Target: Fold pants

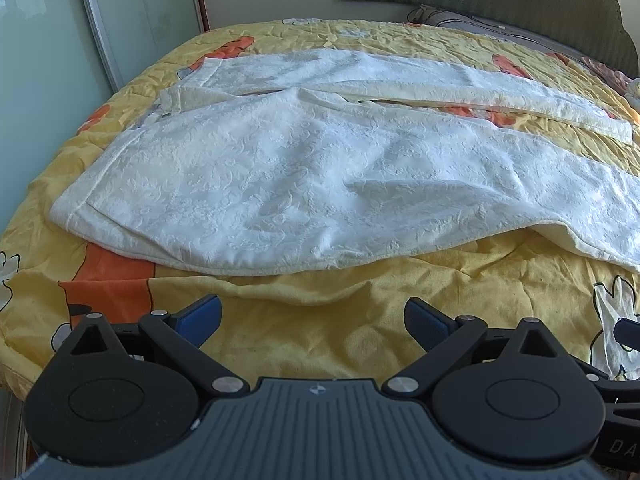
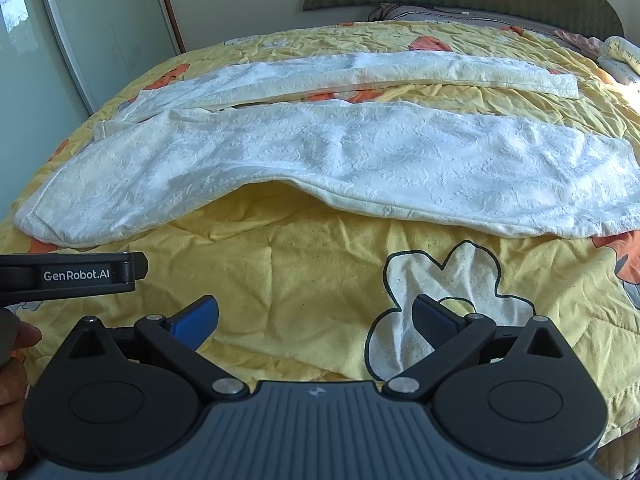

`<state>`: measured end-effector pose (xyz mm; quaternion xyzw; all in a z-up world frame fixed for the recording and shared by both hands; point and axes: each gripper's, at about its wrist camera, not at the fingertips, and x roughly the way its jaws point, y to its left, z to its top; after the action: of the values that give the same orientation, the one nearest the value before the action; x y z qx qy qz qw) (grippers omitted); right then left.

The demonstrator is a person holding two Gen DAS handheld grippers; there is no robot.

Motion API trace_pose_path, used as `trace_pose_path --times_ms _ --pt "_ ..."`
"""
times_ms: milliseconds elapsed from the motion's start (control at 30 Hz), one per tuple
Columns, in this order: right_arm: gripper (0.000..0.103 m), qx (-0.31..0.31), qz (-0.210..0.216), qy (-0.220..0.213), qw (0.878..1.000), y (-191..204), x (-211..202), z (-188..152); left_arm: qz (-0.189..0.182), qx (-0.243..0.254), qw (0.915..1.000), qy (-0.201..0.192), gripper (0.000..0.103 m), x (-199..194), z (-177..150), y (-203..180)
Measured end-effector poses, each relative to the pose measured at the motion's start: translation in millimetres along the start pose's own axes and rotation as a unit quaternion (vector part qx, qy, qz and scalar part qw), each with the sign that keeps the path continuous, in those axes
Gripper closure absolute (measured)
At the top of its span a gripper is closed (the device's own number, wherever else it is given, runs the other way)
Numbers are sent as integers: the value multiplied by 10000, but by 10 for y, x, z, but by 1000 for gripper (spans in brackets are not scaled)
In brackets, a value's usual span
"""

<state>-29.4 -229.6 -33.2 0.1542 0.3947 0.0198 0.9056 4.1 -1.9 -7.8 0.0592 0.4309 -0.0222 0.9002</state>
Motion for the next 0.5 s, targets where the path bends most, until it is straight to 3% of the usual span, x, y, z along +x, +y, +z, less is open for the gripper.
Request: trace_pose_path --times_ms 500 --pt "0 10 35 25 10000 -1 11 6 -17 14 10000 19 4 17 -10 -8"
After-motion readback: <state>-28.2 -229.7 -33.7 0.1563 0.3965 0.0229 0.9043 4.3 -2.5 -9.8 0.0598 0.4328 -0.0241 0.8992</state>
